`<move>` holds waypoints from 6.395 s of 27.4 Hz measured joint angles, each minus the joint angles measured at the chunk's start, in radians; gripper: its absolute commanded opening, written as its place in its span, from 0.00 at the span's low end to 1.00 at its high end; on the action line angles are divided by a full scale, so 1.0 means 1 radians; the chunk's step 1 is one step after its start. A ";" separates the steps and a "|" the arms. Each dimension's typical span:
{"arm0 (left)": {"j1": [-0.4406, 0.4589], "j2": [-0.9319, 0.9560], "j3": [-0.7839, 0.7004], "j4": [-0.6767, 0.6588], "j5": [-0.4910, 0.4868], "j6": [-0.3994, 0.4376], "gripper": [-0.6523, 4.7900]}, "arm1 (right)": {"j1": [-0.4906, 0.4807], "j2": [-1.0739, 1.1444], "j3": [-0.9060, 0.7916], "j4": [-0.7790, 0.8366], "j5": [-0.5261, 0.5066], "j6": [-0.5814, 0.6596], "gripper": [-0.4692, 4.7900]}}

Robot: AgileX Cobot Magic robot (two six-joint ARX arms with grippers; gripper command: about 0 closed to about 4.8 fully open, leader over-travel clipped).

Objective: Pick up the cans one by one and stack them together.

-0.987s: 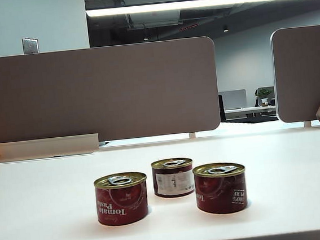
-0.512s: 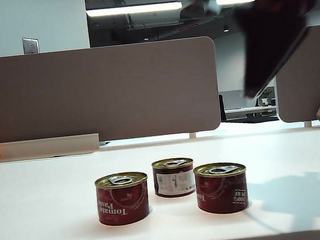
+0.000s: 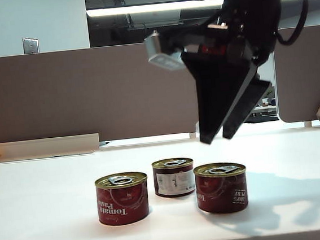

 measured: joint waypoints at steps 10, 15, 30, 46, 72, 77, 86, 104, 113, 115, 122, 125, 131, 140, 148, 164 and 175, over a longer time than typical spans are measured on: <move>0.000 0.000 0.000 -0.007 0.000 0.000 0.11 | 0.000 0.080 0.000 0.004 -0.044 0.007 0.91; 0.000 0.000 0.000 -0.008 0.000 0.000 0.11 | 0.001 0.131 0.001 0.004 -0.050 0.007 0.91; 0.000 0.000 0.000 -0.009 0.000 0.000 0.11 | 0.001 0.169 0.006 0.056 -0.023 0.027 0.54; 0.000 0.000 0.000 -0.009 0.000 0.000 0.11 | 0.000 0.169 0.171 -0.105 -0.014 0.029 0.54; 0.000 -0.048 0.003 -0.021 0.000 0.000 0.11 | 0.002 0.288 0.326 -0.070 -0.017 0.056 0.54; 0.000 -0.049 0.003 -0.021 0.000 0.000 0.11 | 0.003 0.304 0.328 -0.067 -0.020 0.056 0.54; 0.000 -0.049 0.003 -0.021 0.000 0.000 0.11 | 0.016 0.316 0.333 -0.035 -0.043 0.055 0.54; 0.000 -0.049 0.003 -0.021 0.000 0.000 0.11 | 0.034 0.316 0.335 -0.030 -0.020 0.055 0.54; 0.000 -0.049 0.003 -0.021 0.000 0.000 0.11 | 0.043 0.318 0.334 0.016 0.013 0.055 0.54; 0.000 -0.048 0.003 -0.021 0.000 0.000 0.11 | 0.044 0.318 0.334 0.018 0.019 0.053 0.54; 0.000 -0.048 0.003 -0.021 -0.014 0.000 0.11 | 0.051 0.323 0.375 0.038 0.036 0.045 0.54; 0.000 -0.048 0.003 -0.021 -0.014 0.000 0.11 | 0.048 0.323 0.422 0.054 0.046 0.043 0.54; 0.000 -0.048 0.003 -0.021 -0.014 0.000 0.11 | 0.046 0.369 0.420 0.008 0.058 0.042 0.54; 0.000 -0.049 0.003 -0.021 -0.015 0.000 0.11 | 0.050 0.374 0.420 -0.030 0.058 0.042 0.54; 0.000 -0.049 0.003 -0.021 -0.015 0.000 0.12 | 0.050 0.379 0.420 -0.037 0.035 0.042 0.83; -0.097 0.116 0.005 0.152 0.048 -0.043 0.43 | 0.074 -0.062 0.423 -0.066 0.034 0.199 0.08; -0.430 0.414 0.005 0.349 -0.109 -0.089 0.52 | 0.166 -0.276 0.422 -0.210 0.032 0.249 0.08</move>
